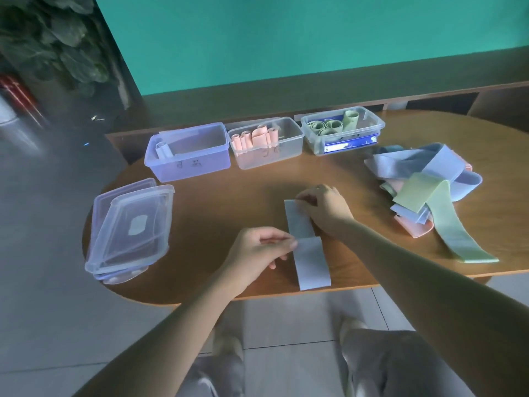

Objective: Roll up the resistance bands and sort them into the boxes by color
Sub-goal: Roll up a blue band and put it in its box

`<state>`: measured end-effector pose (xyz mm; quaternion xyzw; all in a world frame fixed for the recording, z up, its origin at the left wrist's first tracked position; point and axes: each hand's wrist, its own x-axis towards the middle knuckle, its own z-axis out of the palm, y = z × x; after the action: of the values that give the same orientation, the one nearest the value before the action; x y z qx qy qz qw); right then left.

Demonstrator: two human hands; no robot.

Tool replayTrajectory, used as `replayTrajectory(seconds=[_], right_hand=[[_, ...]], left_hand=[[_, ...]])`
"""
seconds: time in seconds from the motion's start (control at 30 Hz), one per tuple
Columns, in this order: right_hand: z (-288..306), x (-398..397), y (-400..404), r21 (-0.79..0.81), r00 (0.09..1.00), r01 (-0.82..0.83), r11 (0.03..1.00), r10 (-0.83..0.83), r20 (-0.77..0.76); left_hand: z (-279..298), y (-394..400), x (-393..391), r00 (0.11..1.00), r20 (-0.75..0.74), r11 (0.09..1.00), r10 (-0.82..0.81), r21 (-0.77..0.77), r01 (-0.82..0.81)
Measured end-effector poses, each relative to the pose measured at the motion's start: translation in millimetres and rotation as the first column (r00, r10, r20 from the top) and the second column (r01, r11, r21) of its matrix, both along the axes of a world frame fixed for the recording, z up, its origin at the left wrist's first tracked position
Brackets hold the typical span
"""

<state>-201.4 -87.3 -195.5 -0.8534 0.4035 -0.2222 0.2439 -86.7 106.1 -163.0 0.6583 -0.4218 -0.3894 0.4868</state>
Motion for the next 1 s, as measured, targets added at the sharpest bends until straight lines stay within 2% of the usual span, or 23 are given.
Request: replayTrajectory(seconds=[0.17,0.3,0.4,0.57,0.7,0.77,0.83,0.93,1.0], right_hand=[[5,4,-15,0.239,0.979,-0.07,0.968,0.021,0.202],[17,14,-28,0.34,0.924,-0.12,0.933,-0.021,0.381],[30,30,-42,0.391,0.897,-0.127,0.911,-0.062,0.437],[48,59,-70,0.369,0.89,-0.077,0.926,-0.102,0.444],[43,68,-76,0.387,0.875,-0.021,0.922,-0.17,0.453],[30,58,-62,0.416,0.875,0.015,0.909,-0.213,0.434],[15,34,-36,0.359,0.891,0.088,0.929,-0.234,0.39],[5,-2,9,0.29,0.91,0.13,0.948,-0.23,0.346],[8,-15,36,0.284,0.936,0.09,0.954,-0.179,0.303]], left_hand=[[-1,-3,6,0.999,-0.049,0.999,0.0,-0.032,-0.001],[8,-6,16,0.999,-0.043,0.996,0.006,-0.09,-0.01],[20,-12,26,0.998,-0.061,0.985,0.033,-0.166,-0.043],[27,-23,39,0.998,-0.058,0.978,0.029,-0.203,-0.041],[10,-27,40,0.998,0.027,0.992,0.062,-0.115,-0.059],[-4,-23,38,0.991,0.117,0.995,0.067,-0.079,-0.058],[-14,-13,36,0.968,0.246,0.995,0.058,-0.089,-0.037],[-15,5,33,0.97,0.237,0.994,0.053,-0.103,-0.029],[-16,14,27,0.948,0.313,0.993,0.055,-0.12,-0.018]])
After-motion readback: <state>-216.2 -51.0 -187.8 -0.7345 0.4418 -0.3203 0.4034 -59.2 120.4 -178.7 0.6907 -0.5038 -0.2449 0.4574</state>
